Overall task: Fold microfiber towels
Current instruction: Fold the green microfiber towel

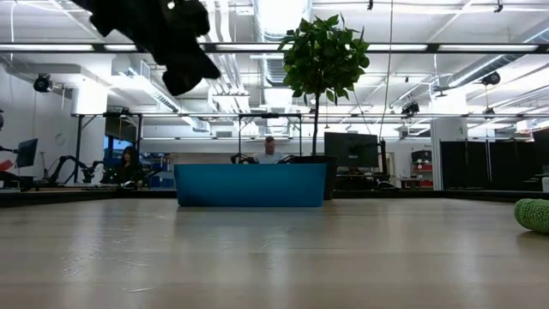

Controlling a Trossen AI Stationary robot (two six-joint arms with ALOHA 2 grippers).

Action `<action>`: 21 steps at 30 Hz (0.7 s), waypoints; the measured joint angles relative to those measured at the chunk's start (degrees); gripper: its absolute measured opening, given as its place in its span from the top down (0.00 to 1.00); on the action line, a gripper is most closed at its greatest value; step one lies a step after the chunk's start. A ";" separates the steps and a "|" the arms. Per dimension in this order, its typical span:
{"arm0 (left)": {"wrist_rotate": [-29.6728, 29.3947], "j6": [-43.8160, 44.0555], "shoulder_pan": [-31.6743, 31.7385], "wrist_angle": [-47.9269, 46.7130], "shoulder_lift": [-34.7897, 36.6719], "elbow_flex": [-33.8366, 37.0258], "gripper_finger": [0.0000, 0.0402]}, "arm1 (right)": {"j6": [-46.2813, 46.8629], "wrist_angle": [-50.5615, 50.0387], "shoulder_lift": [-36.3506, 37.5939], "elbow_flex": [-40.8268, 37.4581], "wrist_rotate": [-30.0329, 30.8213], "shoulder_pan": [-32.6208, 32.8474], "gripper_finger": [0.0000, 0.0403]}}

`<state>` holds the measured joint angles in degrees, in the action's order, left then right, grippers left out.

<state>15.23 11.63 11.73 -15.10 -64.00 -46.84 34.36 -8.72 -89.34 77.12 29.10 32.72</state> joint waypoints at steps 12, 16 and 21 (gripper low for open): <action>-14.00 17.98 -24.71 29.30 -2.13 10.18 1.00 | -7.14 28.71 20.14 -33.03 -33.97 -12.52 0.98; -21.35 18.10 -31.43 29.88 -4.73 8.36 1.00 | -9.42 18.36 32.71 -39.38 -34.15 -12.63 0.98; -24.50 18.06 -35.29 29.45 -7.98 7.47 1.00 | -8.34 -6.89 45.45 -40.22 -35.73 -11.70 0.98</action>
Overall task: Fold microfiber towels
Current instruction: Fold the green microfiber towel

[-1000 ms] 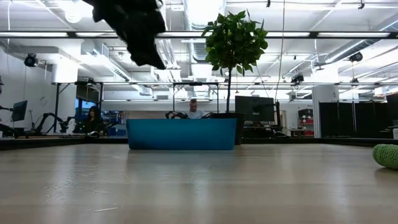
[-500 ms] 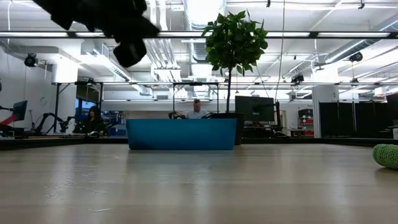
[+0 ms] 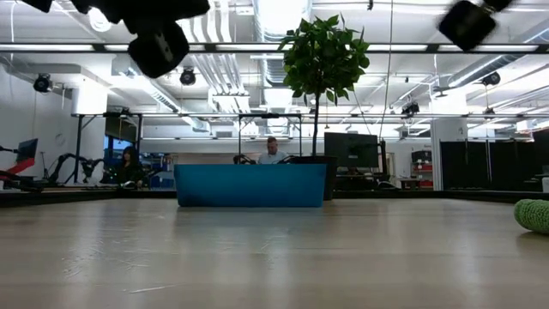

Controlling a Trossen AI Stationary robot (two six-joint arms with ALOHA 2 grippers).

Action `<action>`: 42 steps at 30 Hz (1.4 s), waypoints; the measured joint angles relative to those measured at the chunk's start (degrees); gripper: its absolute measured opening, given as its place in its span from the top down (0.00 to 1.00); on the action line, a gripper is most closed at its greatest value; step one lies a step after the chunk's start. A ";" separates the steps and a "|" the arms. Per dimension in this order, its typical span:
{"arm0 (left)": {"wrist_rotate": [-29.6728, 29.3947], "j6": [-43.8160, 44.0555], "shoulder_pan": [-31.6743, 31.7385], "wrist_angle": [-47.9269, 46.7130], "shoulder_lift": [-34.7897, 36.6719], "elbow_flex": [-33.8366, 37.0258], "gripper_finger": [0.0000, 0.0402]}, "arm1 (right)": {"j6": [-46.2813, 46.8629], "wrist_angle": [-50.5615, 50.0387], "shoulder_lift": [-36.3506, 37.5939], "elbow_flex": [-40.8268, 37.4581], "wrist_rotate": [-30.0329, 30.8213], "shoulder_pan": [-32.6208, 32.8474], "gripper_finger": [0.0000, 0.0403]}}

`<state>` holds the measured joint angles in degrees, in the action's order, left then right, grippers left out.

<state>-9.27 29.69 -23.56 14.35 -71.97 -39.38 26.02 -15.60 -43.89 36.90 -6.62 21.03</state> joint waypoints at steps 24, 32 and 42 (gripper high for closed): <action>1.06 -7.55 8.84 -0.37 7.19 7.02 1.00 | 10.45 -18.46 -8.69 -0.80 -8.97 3.36 0.62; 2.84 -7.58 8.95 -0.63 8.16 7.91 1.00 | 8.95 -13.35 -16.35 -2.58 -12.99 3.36 0.58; 3.17 -5.98 8.99 -0.93 9.67 9.59 1.00 | 11.55 -8.98 -20.86 -7.89 -17.68 3.36 0.58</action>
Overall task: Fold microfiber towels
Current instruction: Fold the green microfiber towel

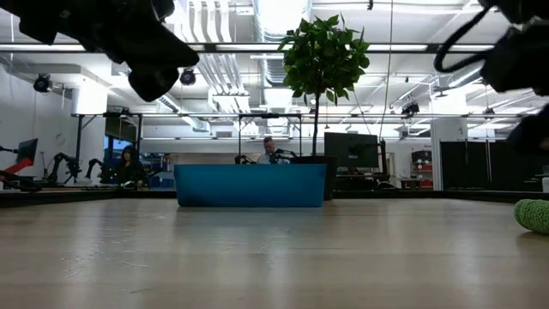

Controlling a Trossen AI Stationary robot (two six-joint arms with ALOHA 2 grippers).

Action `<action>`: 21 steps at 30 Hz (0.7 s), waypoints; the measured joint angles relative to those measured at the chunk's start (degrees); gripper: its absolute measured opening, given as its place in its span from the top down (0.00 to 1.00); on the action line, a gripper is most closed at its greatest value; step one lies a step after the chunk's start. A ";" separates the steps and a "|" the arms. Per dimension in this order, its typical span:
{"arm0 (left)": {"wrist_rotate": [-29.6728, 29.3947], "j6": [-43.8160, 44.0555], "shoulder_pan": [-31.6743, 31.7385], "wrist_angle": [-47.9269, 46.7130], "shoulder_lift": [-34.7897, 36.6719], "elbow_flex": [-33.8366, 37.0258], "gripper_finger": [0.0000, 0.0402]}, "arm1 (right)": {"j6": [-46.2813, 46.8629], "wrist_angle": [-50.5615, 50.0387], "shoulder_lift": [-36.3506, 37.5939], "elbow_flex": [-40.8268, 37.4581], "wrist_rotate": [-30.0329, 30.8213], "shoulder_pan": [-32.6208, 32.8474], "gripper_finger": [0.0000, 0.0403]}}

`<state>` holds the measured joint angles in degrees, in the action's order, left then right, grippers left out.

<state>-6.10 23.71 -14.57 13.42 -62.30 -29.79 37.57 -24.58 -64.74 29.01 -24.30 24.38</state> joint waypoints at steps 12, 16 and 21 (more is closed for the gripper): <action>-0.49 2.64 0.91 -0.15 1.63 1.67 1.00 | -0.05 4.24 -2.73 -1.57 -7.98 0.25 0.66; -0.53 2.88 1.52 -0.06 1.92 1.69 1.00 | -0.12 4.37 -3.94 -1.61 -9.20 0.37 0.74; -0.86 2.80 2.53 0.01 2.01 1.69 1.00 | -0.10 6.09 -3.86 -1.34 -10.41 0.37 0.86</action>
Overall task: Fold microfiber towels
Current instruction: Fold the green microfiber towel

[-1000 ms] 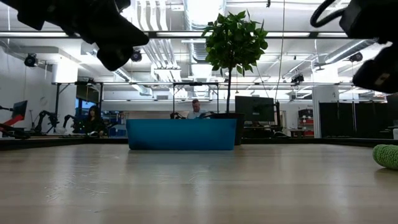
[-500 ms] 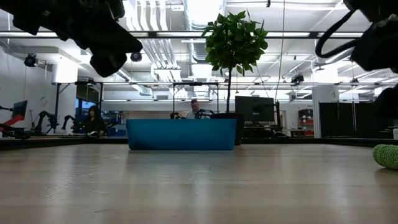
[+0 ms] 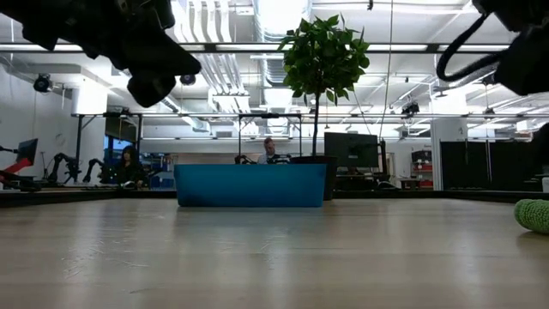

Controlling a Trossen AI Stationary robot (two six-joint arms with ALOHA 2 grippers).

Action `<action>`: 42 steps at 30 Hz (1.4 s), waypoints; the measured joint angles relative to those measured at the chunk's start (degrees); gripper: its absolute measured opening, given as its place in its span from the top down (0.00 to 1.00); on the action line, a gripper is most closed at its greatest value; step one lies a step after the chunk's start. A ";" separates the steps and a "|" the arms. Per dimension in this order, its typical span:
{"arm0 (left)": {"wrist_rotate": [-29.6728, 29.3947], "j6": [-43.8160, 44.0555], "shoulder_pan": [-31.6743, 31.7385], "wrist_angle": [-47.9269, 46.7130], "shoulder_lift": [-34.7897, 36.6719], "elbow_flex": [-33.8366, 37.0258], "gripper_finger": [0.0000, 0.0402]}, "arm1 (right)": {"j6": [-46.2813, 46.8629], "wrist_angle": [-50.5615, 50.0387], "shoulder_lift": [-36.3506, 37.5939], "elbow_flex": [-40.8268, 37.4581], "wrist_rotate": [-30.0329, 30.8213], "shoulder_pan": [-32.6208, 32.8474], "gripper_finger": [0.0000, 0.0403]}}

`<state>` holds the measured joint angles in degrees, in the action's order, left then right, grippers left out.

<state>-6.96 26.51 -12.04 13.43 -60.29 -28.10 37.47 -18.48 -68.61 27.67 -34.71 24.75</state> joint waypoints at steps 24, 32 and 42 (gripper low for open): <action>0.00 -0.40 1.65 1.14 -0.63 -0.02 1.00 | 2.49 -5.15 0.16 2.92 8.82 0.00 0.81; 0.00 -0.27 1.65 1.14 -0.63 -0.02 1.00 | 1.90 -4.81 -2.90 2.42 6.37 -0.02 0.71; 0.02 -0.10 1.65 3.36 -0.66 -0.02 1.00 | -5.06 -8.55 -5.79 11.17 9.95 -0.15 0.97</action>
<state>-6.94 26.41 -10.39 16.79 -60.95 -28.12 32.41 -27.03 -74.40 38.85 -24.76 24.60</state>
